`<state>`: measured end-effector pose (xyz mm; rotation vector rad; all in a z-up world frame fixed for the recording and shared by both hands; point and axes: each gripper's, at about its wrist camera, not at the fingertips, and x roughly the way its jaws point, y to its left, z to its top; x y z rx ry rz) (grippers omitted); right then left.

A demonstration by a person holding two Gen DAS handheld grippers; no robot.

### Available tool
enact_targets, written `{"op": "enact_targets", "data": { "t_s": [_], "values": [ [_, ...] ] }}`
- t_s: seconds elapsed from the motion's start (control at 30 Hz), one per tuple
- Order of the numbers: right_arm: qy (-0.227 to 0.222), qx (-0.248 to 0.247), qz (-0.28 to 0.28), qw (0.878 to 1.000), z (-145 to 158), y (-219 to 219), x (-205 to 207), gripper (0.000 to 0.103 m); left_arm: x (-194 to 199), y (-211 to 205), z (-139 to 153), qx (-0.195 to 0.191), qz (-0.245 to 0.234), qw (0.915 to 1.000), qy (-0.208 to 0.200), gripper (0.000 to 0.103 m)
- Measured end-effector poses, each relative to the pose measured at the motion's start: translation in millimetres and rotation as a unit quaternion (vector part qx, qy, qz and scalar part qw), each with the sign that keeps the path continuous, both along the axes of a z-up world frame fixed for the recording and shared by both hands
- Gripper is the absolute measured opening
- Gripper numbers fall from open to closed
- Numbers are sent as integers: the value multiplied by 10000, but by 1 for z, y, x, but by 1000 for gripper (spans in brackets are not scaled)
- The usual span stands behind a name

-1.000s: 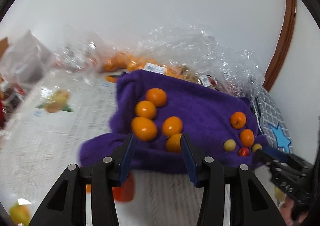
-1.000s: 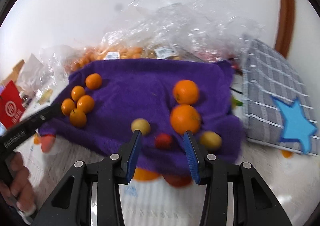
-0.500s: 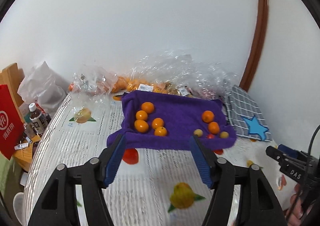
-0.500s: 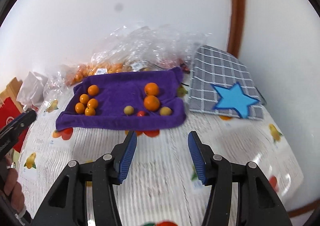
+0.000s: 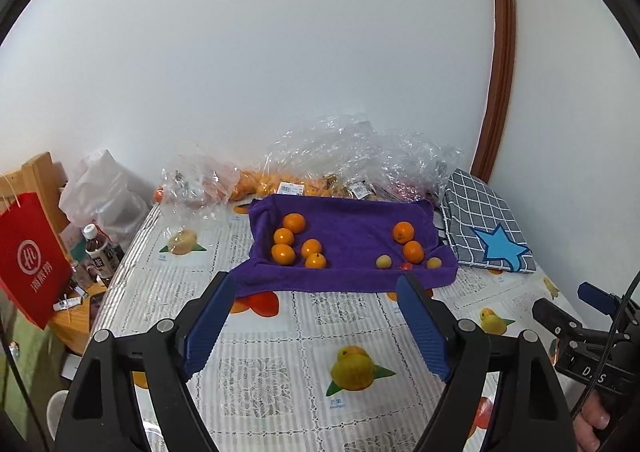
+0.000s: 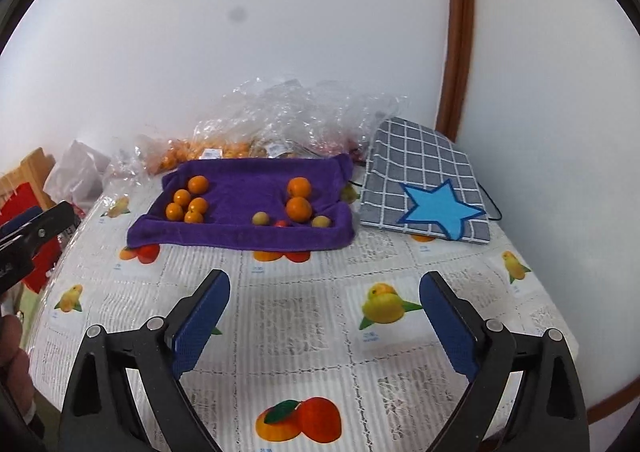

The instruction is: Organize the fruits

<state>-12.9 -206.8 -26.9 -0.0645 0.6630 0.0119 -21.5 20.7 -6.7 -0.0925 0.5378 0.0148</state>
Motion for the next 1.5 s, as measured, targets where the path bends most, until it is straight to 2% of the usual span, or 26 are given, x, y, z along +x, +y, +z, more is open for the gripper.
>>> {"op": "enact_targets", "data": {
  "t_s": [0.13, 0.37, 0.6, 1.5],
  "values": [
    [46, 209, -69, 9997, -1, -9, 2, 95, 2, -4, 0, 146, 49, 9999, 33, 82],
    [79, 203, -146, 9997, -5, -12, 3, 95, 4, -7, -4, 159, 33, 9998, 108, 82],
    [100, 48, -224, 9997, -8, -10, 3, 95, 7, -6, -8, 150, 72, 9997, 170, 82],
    [15, -44, -386, 9992, -5, -11, -1, 95, 6, -7, -11, 145, -5, 9997, 207, 82]
  ]
}}
